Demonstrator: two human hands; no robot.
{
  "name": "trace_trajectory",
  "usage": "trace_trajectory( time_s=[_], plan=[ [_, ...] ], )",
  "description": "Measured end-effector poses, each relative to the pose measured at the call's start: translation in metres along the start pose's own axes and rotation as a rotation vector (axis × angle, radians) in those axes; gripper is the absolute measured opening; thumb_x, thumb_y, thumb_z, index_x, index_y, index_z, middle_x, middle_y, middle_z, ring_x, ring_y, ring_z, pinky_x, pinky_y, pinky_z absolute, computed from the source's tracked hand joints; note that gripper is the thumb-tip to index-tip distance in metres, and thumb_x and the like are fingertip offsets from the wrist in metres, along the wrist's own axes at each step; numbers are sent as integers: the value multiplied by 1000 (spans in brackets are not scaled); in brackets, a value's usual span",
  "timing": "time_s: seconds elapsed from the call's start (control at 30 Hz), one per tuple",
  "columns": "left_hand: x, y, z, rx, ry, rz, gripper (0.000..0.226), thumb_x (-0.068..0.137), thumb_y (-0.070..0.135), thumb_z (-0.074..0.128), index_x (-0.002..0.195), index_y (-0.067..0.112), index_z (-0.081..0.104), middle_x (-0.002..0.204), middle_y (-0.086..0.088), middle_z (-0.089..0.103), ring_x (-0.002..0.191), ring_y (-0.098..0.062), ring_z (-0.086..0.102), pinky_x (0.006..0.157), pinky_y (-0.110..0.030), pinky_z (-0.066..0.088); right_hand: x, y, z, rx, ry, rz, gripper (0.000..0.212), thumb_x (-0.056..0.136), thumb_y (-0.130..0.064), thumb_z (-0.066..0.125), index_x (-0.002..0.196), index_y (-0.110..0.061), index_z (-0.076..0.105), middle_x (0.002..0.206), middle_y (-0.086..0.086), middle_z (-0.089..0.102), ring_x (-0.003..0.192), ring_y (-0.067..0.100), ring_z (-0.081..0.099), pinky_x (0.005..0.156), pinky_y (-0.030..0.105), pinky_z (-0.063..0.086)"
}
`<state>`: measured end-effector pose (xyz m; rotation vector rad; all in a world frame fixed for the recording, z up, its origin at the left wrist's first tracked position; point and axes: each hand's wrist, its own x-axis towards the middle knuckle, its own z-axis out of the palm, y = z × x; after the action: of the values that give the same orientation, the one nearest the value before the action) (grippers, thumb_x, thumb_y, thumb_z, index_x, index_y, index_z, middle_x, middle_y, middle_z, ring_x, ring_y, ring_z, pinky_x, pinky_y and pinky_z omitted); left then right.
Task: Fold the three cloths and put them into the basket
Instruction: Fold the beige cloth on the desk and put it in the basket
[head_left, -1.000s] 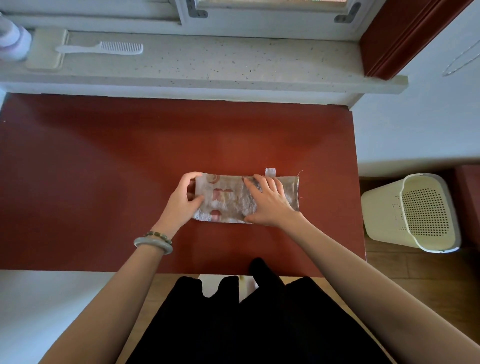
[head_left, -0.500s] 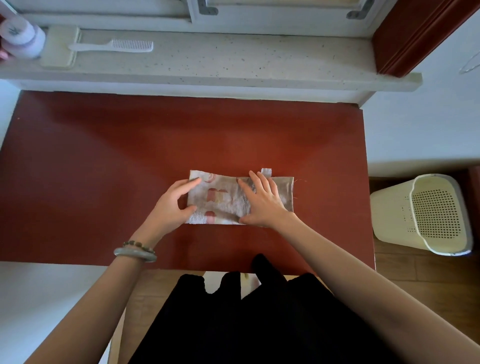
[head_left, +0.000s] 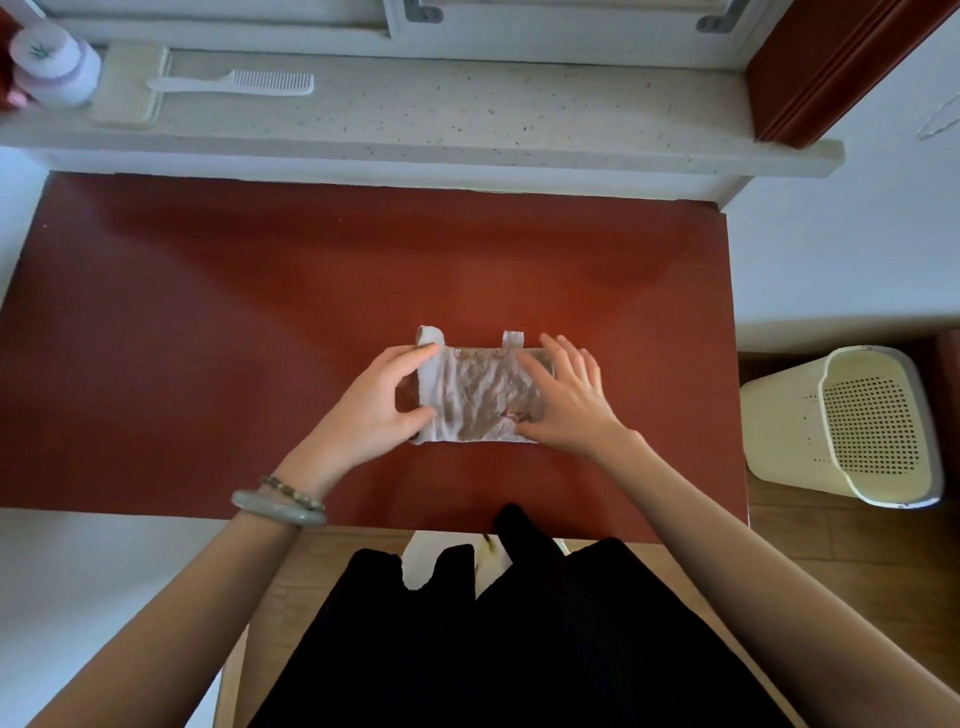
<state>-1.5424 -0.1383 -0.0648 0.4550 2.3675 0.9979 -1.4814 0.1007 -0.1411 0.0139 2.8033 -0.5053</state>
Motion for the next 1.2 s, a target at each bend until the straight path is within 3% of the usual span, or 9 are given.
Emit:
trace_trajectory(
  time_s=[0.2,0.43,0.63,0.7,0.77,0.83,0.9,1.07,1.2],
  plan=[
    [22,32,56,76,-60,30,68,82,14,68,143,20,37,145,-1,38,130,-17,40,99,-20,30,-25,43,-1,-6,-95,134,105,63,-60,68,146,-36,10,157,14,-1,144,32,-7,114,53,-4],
    [41,52,105,229,-40,29,67,84,13,63,144,14,33,143,-7,38,124,-26,48,95,-33,42,-24,48,2,101,-84,173,99,65,-62,66,145,-42,11,157,14,-2,143,33,-9,113,54,-4],
    [55,60,126,247,-68,33,73,83,14,64,147,15,27,143,-12,38,120,-32,51,92,-34,44,-25,46,3,108,-108,181,100,67,-64,65,146,-42,8,157,14,-2,144,32,-9,113,53,-4],
    [57,60,130,192,-157,41,81,82,13,67,149,17,21,145,-11,37,120,-29,52,95,-36,47,-26,46,0,134,-134,179,100,67,-60,67,145,-42,8,157,14,-3,144,31,-9,114,53,-4],
    [54,55,129,148,-183,74,81,83,12,67,150,19,21,145,-10,39,120,-26,52,97,-38,47,-28,47,-5,207,-151,172,95,69,-45,68,146,-40,11,157,14,0,144,30,-8,115,50,-3],
    [47,43,119,177,-73,130,67,87,13,62,146,17,30,142,-9,45,123,-25,50,102,-39,43,-30,47,-10,312,-76,164,87,71,-23,62,146,-34,19,156,13,9,144,29,-2,116,46,0],
    [41,23,106,351,65,207,58,90,19,59,143,9,36,142,-12,47,131,-28,43,108,-40,34,-31,43,-13,303,65,106,76,75,-16,57,144,-24,28,154,12,19,144,28,7,116,44,6],
    [32,-26,84,702,72,162,73,94,46,42,149,5,15,158,-11,15,146,-26,11,118,-41,5,-17,21,-1,-64,95,-159,69,89,-36,50,147,-10,21,156,12,15,145,29,8,116,45,7],
    [36,-39,84,853,-54,162,78,91,58,23,150,8,11,159,-10,12,147,-25,9,118,-43,0,-13,21,15,-232,12,-187,72,94,-46,38,147,-6,12,157,11,9,145,27,4,117,44,2]
  ],
)
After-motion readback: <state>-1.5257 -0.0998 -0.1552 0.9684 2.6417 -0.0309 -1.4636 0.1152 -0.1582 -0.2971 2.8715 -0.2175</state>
